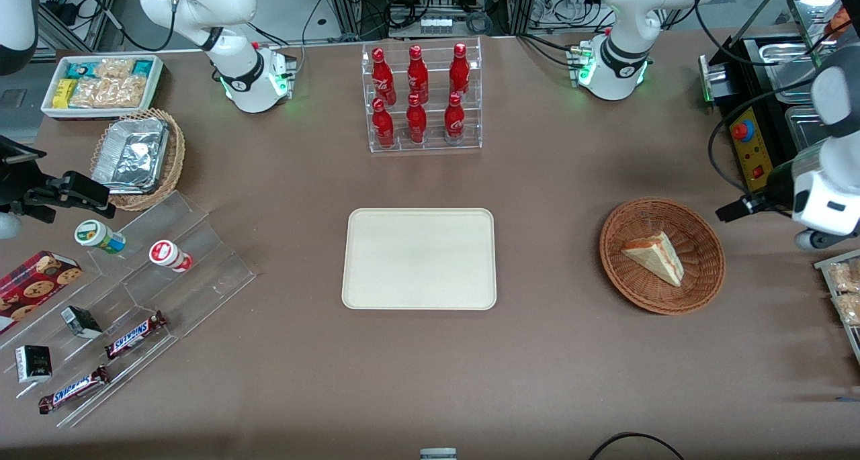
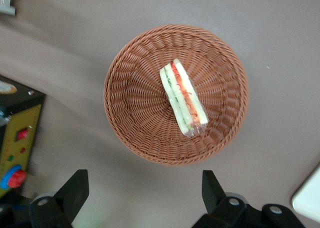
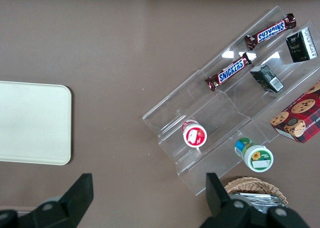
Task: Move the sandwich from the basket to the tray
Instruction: 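Move the left gripper over the wicker basket above the sandwich, then lower the open left gripper around the sandwich and close it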
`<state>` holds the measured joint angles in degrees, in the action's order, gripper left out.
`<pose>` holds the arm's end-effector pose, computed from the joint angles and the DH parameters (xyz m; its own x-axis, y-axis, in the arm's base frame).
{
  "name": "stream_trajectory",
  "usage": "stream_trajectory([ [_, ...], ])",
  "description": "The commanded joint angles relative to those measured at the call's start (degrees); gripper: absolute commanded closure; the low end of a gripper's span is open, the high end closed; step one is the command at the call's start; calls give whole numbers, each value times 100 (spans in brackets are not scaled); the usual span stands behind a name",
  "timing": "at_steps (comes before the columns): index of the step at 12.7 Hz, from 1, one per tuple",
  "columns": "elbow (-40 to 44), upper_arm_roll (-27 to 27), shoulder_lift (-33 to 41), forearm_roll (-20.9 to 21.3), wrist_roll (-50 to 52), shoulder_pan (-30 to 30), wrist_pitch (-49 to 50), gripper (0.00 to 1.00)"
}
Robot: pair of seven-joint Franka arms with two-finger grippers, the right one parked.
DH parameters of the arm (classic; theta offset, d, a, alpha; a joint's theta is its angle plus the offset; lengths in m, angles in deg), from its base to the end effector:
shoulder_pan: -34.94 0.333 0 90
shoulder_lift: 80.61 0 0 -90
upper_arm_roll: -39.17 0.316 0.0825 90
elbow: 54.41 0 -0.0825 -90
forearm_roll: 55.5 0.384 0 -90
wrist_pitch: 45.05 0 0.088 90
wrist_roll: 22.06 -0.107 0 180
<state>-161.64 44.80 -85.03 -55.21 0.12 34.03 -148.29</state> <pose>0.5635 0.0458 0.4582 0.8828 0.4513 -0.1305 0.4464 -0.8924 -0.0664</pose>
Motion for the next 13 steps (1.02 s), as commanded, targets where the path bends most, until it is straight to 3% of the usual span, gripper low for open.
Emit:
stream_trajectory([
  [1, -1033, 26, 205, 76, 392, 65, -1036, 0],
  [4, -1747, 35, 75, 24, 1136, 294, -2223, 0],
  [8, -1679, -9, -847, -56, 3025, 127, -3226, 0],
  [13, -1434, -62, -1341, -282, 3187, -40, -3413, 0],
])
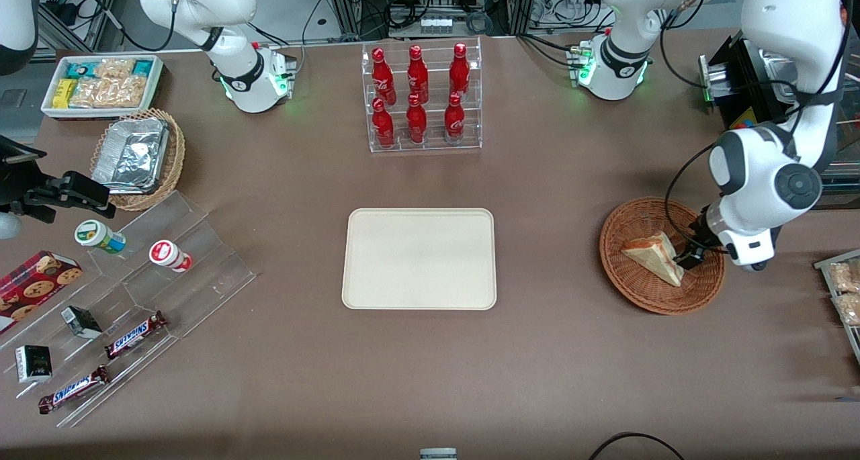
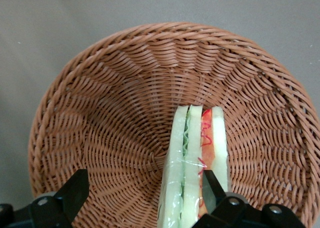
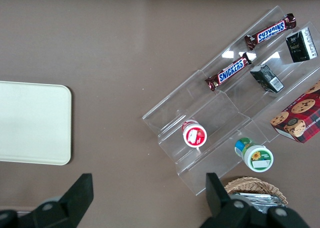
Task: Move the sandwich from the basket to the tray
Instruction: 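Lower the open left gripper around the sandwich and close it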
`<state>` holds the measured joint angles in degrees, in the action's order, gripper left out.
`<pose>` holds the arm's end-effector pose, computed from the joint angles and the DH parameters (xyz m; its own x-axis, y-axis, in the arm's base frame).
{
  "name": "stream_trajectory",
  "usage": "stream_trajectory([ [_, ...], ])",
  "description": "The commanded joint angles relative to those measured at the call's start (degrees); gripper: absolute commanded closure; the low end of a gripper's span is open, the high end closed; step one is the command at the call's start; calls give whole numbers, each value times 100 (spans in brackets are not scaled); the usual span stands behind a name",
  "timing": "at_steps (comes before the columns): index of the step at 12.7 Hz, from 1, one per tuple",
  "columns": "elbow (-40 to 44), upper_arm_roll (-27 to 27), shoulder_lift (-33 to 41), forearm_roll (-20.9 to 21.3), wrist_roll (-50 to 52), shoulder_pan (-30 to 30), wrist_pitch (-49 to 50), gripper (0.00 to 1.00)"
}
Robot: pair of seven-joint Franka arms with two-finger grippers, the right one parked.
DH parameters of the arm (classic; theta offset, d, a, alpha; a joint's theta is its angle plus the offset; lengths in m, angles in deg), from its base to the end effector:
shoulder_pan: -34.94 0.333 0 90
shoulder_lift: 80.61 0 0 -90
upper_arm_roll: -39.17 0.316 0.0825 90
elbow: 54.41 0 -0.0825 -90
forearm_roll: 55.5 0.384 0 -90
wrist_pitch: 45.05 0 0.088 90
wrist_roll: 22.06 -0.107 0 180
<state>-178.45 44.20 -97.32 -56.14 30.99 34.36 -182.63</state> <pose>0.5571 0.0432 0.2557 0.5322 0.8464 -0.0180 0.8448 -0.5323 -0.0541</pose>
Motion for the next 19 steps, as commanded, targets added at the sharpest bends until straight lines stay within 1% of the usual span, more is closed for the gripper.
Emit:
stream_trajectory([
  [1, 327, -2, -139, -313, 100, -82, 20, 0],
  [5, 398, -63, -200, -402, 118, -91, -15, 0],
  [7, 319, -143, -340, -507, 170, -134, -251, 0],
  [9, 310, -134, -507, -490, 267, -319, -261, 0],
  [12, 301, -134, -596, -472, 267, -355, -261, 1],
  [13, 310, -134, -596, -464, 259, -355, -235, 12],
  [14, 328, -134, -587, -455, 163, -346, -208, 34],
  [15, 328, -134, -570, -420, 144, -346, -200, 45],
  [17, 380, -134, -491, -384, 92, -355, 1, 58],
  [18, 441, -134, -308, -350, -22, -363, 272, 61],
  [19, 538, -134, -132, -219, -145, -459, 615, 61],
])
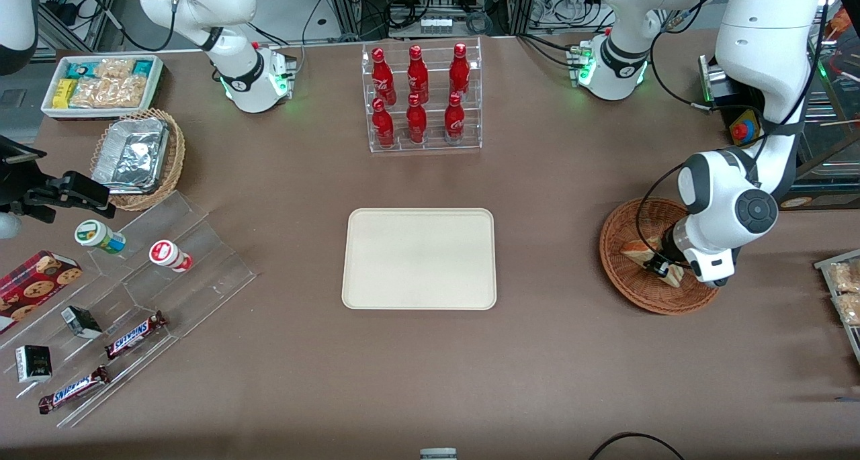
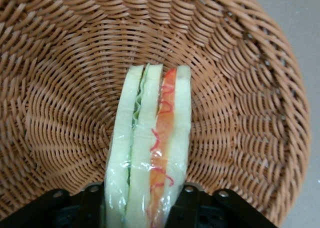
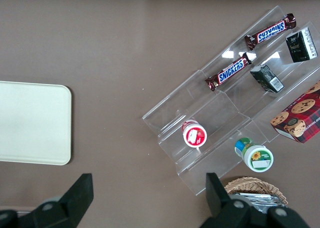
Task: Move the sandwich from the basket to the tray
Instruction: 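Lower the open left gripper around the sandwich and close it, then lift the sandwich and carry it over the cream tray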
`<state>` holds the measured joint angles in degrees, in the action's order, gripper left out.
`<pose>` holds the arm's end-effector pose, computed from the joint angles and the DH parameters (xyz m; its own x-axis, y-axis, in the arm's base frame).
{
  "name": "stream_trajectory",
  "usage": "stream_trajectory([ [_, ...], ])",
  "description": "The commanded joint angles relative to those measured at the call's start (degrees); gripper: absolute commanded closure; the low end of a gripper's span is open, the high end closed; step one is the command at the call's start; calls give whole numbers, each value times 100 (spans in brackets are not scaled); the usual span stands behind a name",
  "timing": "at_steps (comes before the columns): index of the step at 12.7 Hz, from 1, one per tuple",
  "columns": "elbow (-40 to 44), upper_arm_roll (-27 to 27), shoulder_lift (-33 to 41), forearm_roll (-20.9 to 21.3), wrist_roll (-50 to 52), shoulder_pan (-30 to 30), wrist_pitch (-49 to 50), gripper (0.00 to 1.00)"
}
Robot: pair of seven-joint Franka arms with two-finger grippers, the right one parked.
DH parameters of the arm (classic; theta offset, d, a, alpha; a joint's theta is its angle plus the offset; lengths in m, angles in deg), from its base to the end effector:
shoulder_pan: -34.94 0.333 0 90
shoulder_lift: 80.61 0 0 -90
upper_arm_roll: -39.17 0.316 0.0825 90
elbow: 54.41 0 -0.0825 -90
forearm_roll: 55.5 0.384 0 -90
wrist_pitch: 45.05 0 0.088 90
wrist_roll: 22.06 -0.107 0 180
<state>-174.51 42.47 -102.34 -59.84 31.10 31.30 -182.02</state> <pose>0.5745 -0.0042 0.2314 0.5572 0.8273 -0.0710 0.8262 -0.5609 -0.0521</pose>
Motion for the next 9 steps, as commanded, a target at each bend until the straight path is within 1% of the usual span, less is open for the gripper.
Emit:
stream_trajectory([
  [1, 397, 39, 433, 274, -235, -258, 931, 61],
  [3, 1247, 30, 338, 319, -507, -653, 1931, 62],
  [4, 1608, 21, 241, 310, -735, -820, 2267, 62],
  [5, 1769, 21, 179, 310, -859, -1092, 2401, 62],
  [7, 1788, 21, 135, 284, -895, -1619, 2350, 61],
  [9, 2146, 12, -188, 293, -1096, -2137, 2393, 61],
])
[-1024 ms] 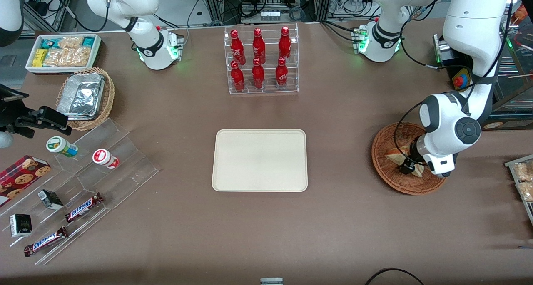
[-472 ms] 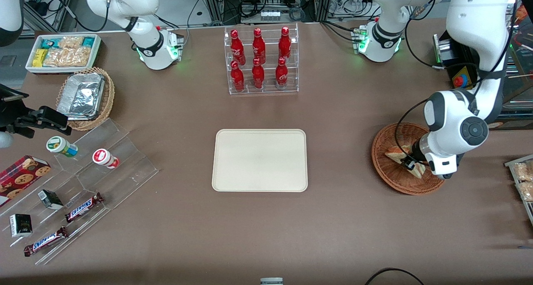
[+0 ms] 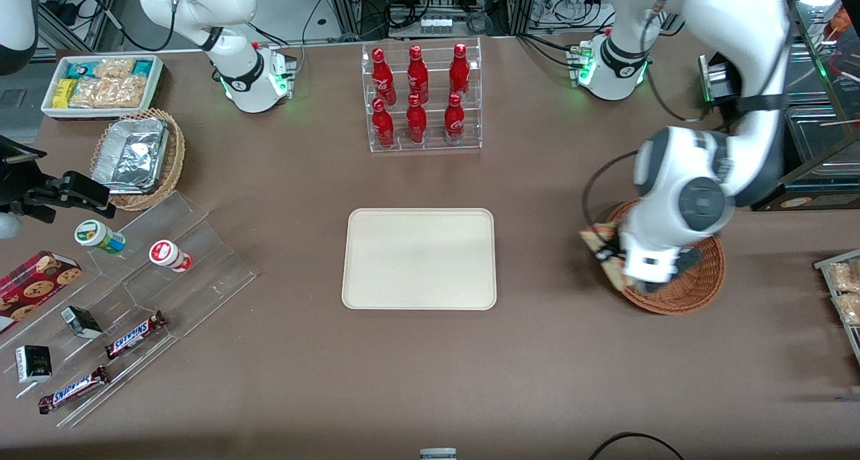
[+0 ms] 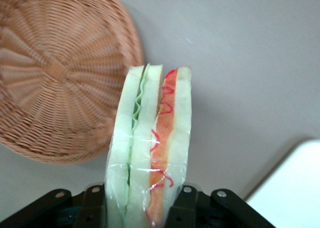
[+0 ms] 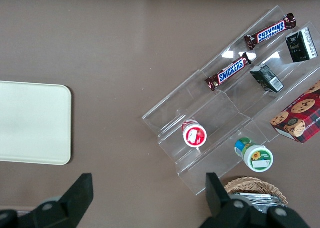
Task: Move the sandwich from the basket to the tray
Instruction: 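Lift the sandwich and carry it over the cream tray, then lower the sandwich onto the tray and open the left gripper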
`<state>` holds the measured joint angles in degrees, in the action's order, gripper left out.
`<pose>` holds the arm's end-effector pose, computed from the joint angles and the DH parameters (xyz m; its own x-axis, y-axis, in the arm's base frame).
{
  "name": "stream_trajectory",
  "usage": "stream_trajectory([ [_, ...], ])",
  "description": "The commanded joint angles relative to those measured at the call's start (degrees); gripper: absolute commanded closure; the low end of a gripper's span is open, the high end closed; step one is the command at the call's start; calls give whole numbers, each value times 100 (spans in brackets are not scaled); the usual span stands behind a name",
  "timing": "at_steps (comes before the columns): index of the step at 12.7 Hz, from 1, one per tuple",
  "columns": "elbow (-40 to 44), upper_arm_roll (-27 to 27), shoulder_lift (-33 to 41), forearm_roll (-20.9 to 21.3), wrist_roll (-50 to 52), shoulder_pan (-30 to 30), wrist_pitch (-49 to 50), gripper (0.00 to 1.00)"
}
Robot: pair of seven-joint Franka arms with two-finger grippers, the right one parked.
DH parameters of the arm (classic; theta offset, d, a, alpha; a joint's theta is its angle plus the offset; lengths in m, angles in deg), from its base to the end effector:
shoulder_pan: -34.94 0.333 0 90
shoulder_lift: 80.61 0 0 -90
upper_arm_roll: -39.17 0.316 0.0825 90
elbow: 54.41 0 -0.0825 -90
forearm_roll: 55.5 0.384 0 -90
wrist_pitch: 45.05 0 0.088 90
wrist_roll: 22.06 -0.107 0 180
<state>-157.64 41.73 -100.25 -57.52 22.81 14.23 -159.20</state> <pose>0.5898 -0.1975 0.3449 0.8774 0.4652 -0.1175 0.4561 -0.8847 -0.0964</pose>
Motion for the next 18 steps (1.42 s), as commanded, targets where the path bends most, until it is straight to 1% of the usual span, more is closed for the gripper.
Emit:
stream_trajectory([
  [1, 671, 87, -609, 52, -503, -686, 95, 61],
  [3, 1066, 87, -1040, 0, -497, -1187, 51, 62],
  [4, 1103, 87, -1120, -36, -514, -1312, -19, 62],
  [5, 1103, 35, -1173, -36, -593, -1357, -272, 62],
  [6, 1095, -166, -1278, -36, -611, -1383, -649, 62],
  [7, 1086, -281, -1436, -27, -568, -1409, -1009, 65],
  [8, 1086, -291, -1576, -27, -550, -1479, -1213, 66],
  [10, 1086, -291, -1727, -18, -550, -1690, -1303, 66],
  [13, 1095, -300, -1912, -44, -567, -1735, -1521, 65],
  [15, 1112, -300, -1964, -237, -585, -1726, -1601, 64],
  [18, 1209, -300, -2114, -256, -550, -1744, -1602, 63],
])
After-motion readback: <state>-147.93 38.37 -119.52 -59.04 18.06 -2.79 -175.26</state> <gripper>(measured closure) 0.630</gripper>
